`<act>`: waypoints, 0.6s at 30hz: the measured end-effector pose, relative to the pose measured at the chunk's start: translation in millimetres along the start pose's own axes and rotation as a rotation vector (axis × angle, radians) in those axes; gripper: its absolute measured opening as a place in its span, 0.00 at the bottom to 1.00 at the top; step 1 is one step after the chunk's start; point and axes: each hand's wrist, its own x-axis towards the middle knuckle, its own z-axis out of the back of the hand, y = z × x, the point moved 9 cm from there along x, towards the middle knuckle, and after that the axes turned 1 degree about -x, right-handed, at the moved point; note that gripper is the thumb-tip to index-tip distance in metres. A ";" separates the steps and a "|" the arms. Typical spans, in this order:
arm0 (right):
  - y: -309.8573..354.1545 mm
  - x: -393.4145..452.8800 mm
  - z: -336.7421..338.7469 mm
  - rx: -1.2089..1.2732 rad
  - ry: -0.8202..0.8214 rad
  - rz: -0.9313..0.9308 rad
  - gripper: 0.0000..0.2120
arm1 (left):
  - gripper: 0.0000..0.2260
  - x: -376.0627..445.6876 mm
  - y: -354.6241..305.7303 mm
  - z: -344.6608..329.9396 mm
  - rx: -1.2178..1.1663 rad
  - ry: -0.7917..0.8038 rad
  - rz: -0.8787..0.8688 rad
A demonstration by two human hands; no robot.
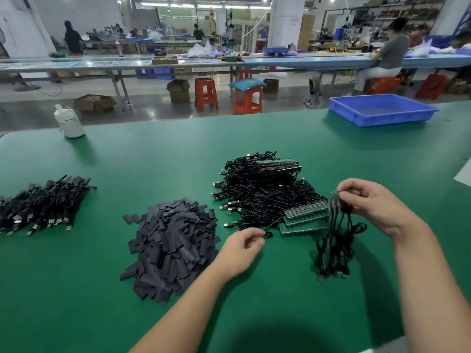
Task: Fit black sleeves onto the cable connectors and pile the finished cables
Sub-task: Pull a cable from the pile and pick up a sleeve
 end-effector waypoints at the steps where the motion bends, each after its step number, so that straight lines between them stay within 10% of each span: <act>1: 8.7 3.3 -8.8 -0.021 -0.022 0.026 0.10 | 0.13 0.2 -11.8 -3.6 -0.090 0.006 -0.034; 6: 30.9 16.5 -83.6 -0.215 -0.025 0.084 0.06 | 0.13 8.8 -60.2 0.1 -0.443 -0.137 -0.108; 18: 24.4 16.0 -145.7 -0.505 -0.081 0.089 0.03 | 0.07 -4.4 -49.4 47.5 -0.165 -0.415 -0.010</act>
